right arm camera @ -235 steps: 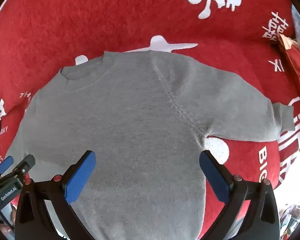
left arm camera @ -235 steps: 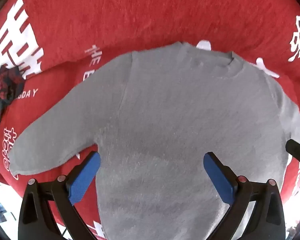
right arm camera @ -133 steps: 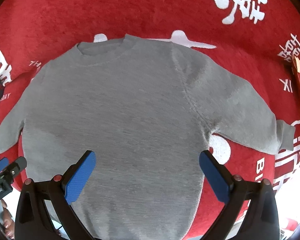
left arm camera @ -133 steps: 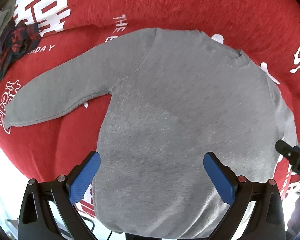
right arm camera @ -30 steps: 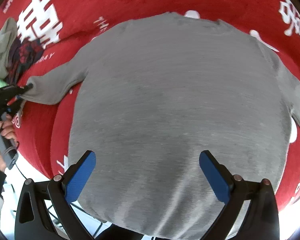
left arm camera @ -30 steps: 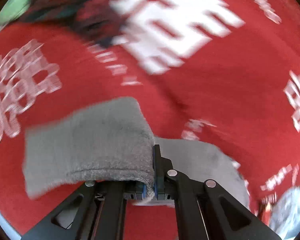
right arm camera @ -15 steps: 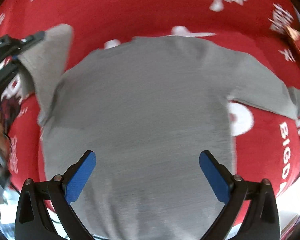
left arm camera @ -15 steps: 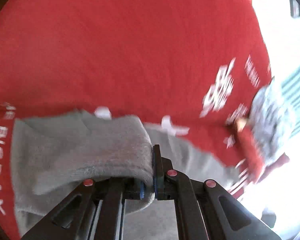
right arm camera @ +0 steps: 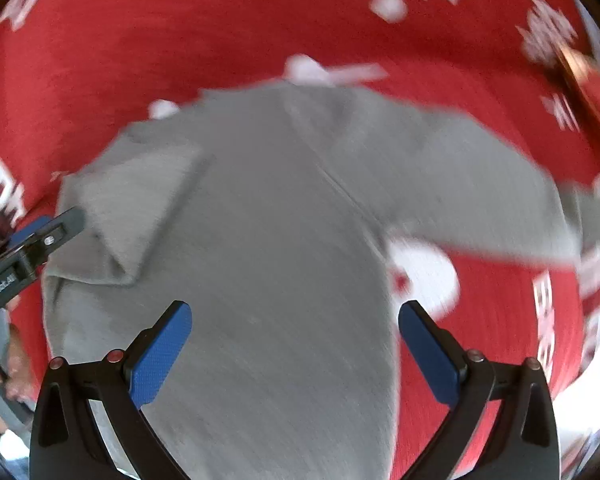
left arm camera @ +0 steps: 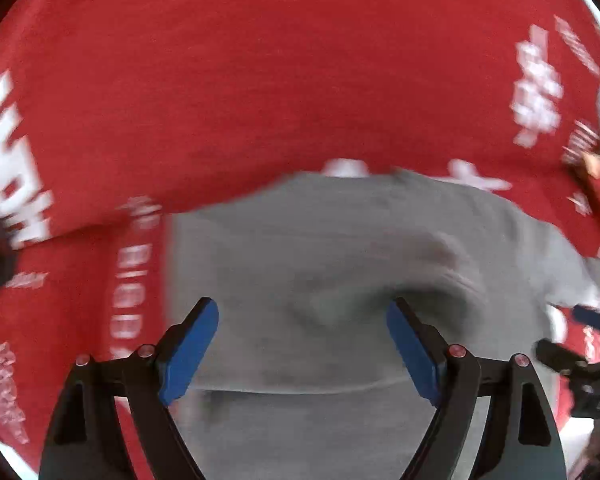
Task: Fold small clothes
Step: 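Fold the held sleeve across the sweater body with the left gripper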
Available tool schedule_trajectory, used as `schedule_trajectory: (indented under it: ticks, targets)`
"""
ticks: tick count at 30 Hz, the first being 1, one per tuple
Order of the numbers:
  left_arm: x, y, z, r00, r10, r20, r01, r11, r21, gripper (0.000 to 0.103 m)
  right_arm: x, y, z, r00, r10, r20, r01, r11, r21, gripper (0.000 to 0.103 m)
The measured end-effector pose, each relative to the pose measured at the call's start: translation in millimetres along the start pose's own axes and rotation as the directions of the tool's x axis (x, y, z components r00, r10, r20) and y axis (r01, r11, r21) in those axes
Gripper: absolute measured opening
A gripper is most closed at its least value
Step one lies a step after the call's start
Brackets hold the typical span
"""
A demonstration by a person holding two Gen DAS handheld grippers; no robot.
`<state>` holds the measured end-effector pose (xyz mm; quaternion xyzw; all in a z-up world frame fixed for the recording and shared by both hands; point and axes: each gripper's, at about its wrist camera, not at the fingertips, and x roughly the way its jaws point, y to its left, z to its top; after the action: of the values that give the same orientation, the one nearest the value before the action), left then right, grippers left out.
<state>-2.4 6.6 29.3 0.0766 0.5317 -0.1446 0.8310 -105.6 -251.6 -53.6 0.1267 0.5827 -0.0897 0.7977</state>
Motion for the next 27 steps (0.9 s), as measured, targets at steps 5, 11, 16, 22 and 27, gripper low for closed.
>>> schedule_trajectory:
  ticks: [5, 11, 16, 22, 27]
  targets:
    - [51, 76, 7, 0.980, 0.036, -0.195, -0.071, 0.982, -0.176, 0.086, 7, 90, 34, 0.991, -0.014, 0.136, 0.062, 0.934, -0.351, 0.103]
    - [84, 90, -9, 0.961, 0.046, -0.274, -0.115, 0.964, -0.240, 0.087, 80, 163, 38, 0.934, -0.267, 0.238, 0.356, 0.625, -0.694, 0.062]
    - [75, 94, -19, 0.964, 0.045, -0.261, -0.114, 0.959, -0.259, 0.087, 62, 64, 88, 0.994, -0.083, 0.077, 0.099, 0.969, -0.228, 0.028]
    - [60, 96, 5, 0.971, 0.042, -0.234, -0.095, 0.970, -0.223, 0.087, 52, -73, 66, 0.973, 0.215, 0.081, -0.228, 0.869, 0.440, 0.073]
    - [75, 121, 32, 0.966, -0.060, -0.252, 0.000, 0.972, -0.234, 0.087, 45, -21, 25, 0.873, 0.483, 0.070, -0.461, 0.768, 0.443, 0.073]
